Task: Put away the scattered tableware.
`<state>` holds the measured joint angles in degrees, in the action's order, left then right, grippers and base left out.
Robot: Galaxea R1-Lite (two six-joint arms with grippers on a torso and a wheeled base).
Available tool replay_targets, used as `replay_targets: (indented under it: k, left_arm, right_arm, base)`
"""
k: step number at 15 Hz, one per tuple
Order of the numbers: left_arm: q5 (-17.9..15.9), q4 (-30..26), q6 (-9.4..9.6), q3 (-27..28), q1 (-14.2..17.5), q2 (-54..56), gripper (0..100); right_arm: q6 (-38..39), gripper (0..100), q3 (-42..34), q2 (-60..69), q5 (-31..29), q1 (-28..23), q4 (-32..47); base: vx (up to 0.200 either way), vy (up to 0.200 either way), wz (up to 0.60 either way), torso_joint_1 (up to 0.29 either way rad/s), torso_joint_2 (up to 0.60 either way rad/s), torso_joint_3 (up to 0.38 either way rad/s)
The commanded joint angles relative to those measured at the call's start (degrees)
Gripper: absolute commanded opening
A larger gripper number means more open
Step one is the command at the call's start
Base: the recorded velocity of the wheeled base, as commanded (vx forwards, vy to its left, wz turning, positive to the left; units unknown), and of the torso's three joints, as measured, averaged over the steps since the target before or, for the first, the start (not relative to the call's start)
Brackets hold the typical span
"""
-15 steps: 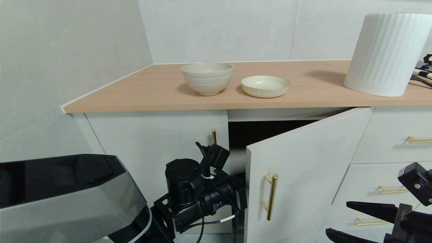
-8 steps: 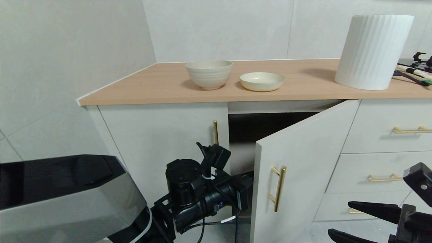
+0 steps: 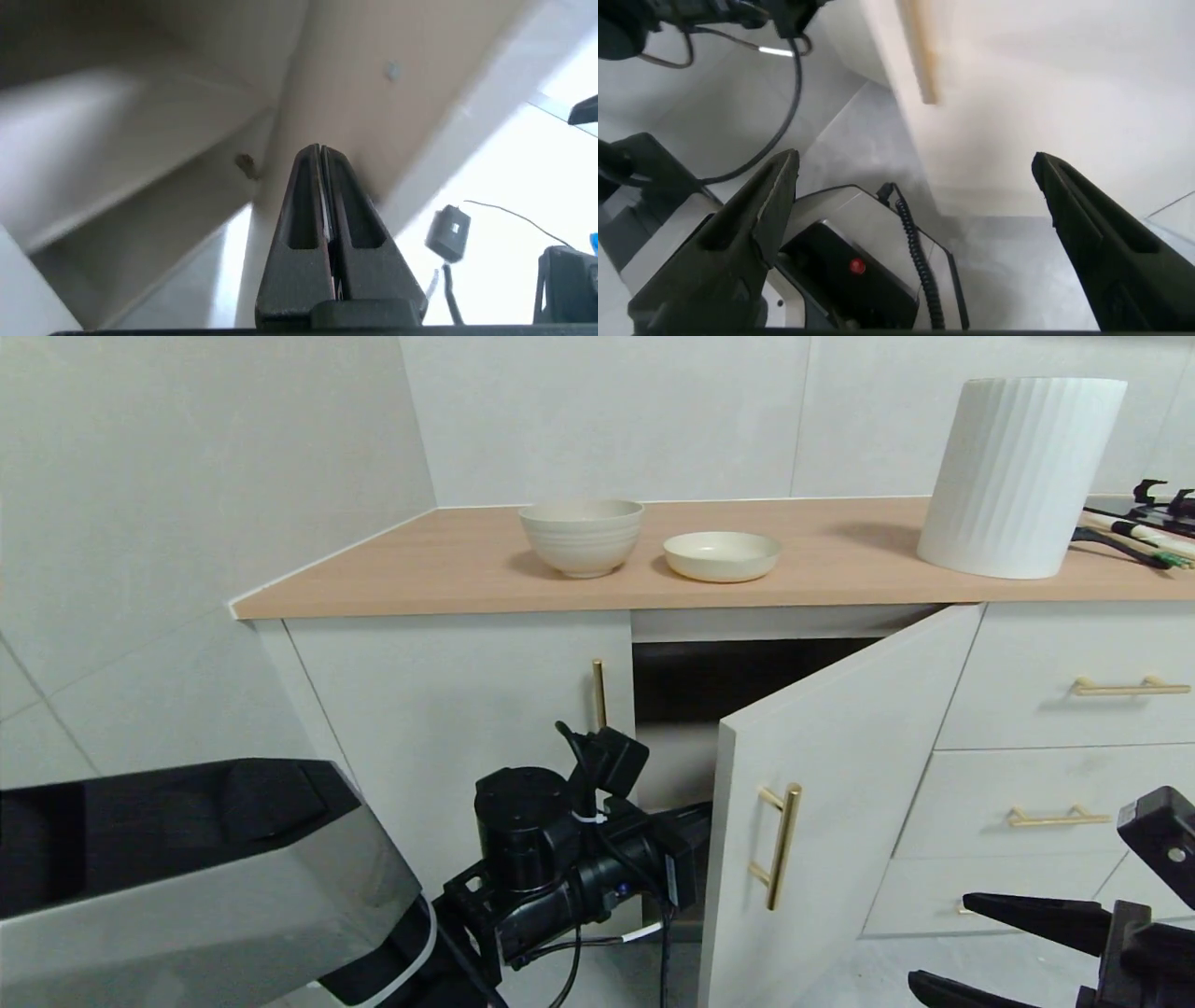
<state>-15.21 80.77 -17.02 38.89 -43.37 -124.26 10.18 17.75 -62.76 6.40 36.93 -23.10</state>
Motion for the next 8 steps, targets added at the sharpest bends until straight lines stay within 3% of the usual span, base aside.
replay_targets:
  k: [1, 5, 8]
  left_arm:
    - [-0.1, -0.9, -0.03, 2.0, -0.4, -0.3, 0]
    - [0.1, -5.3, -0.03, 7.4, -0.5, -2.4, 0]
    - [0.3, -6.6, 0.14, 8.3, -0.9, -2.5, 0]
  right_arm:
    - [0.0, 100, -0.1, -0.2, 0.0, 0.0, 0.0]
    - [0.0, 100, -0.3, -0.2, 0.1, 0.1, -0.1]
    - [0.0, 100, -0.2, 0.2, 0.2, 0.2, 0.0]
  base:
    - [0.000, 0.000, 0.00, 0.000, 0.00, 0.000]
    - [0.000, 0.000, 0.00, 0.000, 0.00, 0.000]
    - [0.000, 0.000, 0.00, 0.000, 0.00, 0.000]
